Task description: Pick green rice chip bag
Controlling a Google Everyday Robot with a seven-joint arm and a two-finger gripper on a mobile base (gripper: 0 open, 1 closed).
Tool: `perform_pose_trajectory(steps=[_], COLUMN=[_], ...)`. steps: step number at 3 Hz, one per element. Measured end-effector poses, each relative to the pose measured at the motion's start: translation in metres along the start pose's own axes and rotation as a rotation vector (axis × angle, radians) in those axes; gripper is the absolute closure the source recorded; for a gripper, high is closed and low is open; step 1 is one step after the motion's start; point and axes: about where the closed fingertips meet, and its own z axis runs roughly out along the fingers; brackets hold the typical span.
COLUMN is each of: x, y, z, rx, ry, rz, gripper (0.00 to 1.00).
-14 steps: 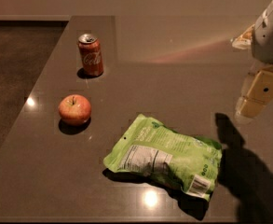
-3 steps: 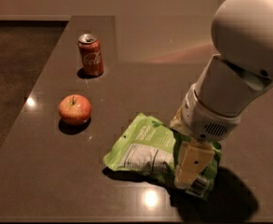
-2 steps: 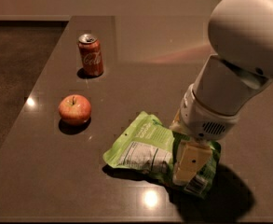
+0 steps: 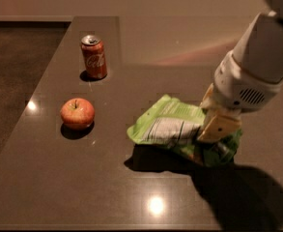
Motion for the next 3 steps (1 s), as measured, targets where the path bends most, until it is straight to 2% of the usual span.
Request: perform_pose_trajectory(steps=[1, 2, 3], x=[-0.005, -0.016, -0.016], y=[-0.027, -0.041, -0.042], z=[-0.059, -0.09, -0.09], rx=[0.088, 0.157, 0.158], ry=[-0.042, -0.065, -0.065], rz=[-0.009, -0.032, -0.032], gripper=[1.0, 1.0, 1.0])
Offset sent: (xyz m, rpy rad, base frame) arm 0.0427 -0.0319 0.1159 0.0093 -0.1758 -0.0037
